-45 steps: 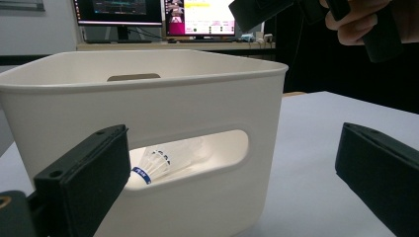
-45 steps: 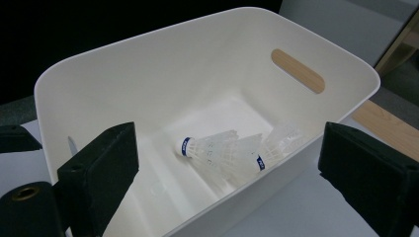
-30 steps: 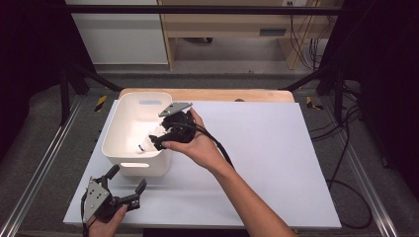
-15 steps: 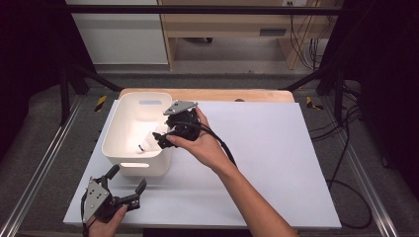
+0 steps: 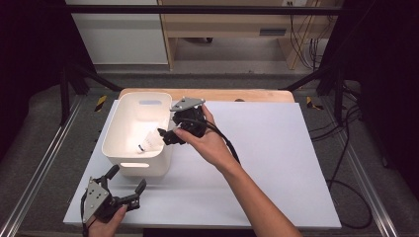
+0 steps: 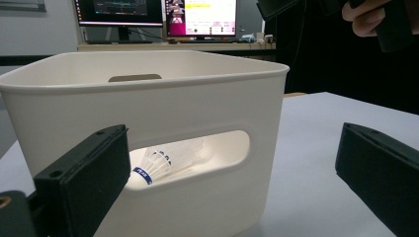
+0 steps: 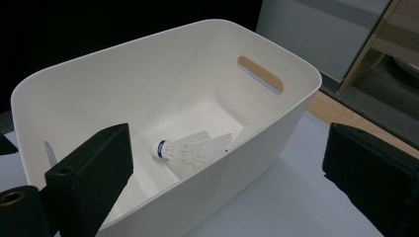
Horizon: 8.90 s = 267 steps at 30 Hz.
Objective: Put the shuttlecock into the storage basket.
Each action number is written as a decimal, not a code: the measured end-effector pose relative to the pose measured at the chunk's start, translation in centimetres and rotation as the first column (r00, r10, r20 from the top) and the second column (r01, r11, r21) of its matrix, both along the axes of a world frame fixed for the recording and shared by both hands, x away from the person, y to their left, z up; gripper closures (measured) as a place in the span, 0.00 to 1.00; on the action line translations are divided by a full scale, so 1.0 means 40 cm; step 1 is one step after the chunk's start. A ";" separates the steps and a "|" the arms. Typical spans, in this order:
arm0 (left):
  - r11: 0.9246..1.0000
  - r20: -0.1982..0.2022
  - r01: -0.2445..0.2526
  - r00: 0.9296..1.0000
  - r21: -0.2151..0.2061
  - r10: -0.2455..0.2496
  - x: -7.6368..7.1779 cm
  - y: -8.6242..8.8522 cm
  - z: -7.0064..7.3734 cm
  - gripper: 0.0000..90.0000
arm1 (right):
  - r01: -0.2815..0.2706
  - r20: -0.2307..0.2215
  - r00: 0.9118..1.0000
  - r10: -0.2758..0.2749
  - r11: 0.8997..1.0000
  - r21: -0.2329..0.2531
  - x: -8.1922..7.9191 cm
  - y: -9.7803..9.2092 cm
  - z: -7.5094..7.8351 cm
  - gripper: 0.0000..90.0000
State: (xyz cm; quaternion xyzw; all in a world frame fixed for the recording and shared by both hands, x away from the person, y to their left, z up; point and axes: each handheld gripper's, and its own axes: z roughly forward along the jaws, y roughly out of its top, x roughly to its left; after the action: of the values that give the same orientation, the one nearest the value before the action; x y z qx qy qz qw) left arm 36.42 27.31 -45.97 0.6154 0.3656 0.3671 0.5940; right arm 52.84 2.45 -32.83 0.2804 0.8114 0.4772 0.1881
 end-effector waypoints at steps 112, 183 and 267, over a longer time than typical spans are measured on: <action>0.998 0.003 -0.058 0.998 -0.016 0.058 0.001 0.053 -0.003 0.00 | 0.271 0.008 0.962 -0.274 0.957 0.103 0.001 -0.478 0.021 0.06; 0.998 -0.011 -0.056 0.998 -0.008 0.056 0.002 0.052 -0.009 0.00 | 0.329 0.174 0.905 -0.388 0.898 0.293 -0.273 -0.754 -0.041 0.03; 1.000 -0.005 0.006 1.000 -0.011 -0.006 -0.003 0.019 -0.006 0.00 | 0.198 0.130 0.962 -0.241 0.940 0.278 -0.261 -0.642 -0.330 0.04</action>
State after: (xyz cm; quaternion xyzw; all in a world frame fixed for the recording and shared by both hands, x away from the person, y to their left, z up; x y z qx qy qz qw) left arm 36.28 28.09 -46.20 0.6143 0.3674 0.3619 0.5973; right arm 42.38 -23.22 -46.02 0.3519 0.6865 0.5777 0.2668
